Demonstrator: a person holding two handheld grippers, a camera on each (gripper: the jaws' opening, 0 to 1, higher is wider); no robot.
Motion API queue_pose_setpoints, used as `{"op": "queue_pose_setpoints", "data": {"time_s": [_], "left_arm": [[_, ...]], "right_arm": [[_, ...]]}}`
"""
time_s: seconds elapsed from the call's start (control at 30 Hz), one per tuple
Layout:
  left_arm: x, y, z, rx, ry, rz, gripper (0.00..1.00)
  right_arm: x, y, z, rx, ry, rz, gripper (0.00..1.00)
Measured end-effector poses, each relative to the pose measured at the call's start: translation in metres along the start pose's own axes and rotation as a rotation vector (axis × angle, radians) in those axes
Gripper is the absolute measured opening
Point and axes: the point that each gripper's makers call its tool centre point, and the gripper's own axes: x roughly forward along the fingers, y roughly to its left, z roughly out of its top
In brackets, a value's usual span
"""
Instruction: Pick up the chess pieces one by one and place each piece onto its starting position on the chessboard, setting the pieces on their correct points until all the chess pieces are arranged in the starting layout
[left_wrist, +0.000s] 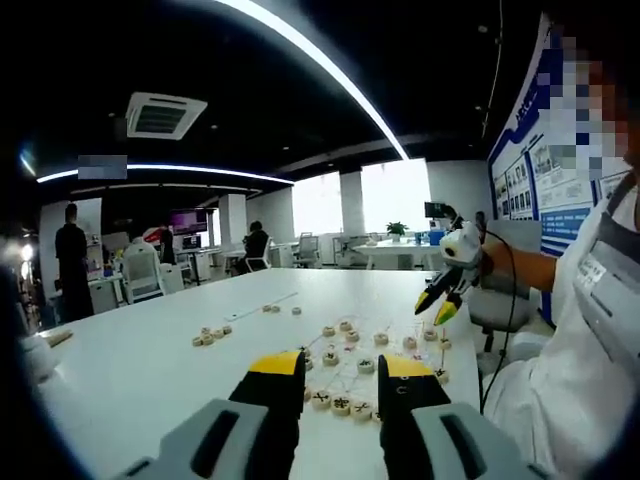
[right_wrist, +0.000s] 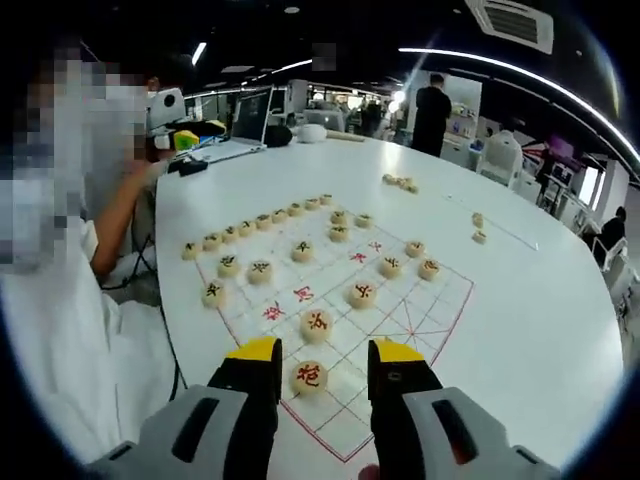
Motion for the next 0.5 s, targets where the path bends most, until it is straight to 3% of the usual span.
{"op": "queue_pose_setpoints", "data": {"time_s": [0.23, 0.5], "left_arm": [[0.0, -0.002, 0.002, 0.004, -0.003, -0.004, 0.31], [-0.001, 0.0, 0.003, 0.001, -0.007, 0.003, 0.31]], "right_arm": [[-0.008, -0.025, 0.044, 0.092, -0.15, -0.073, 0.35], [-0.009, -0.047, 0.064, 0.126, -0.177, -0.117, 0.35]]}}
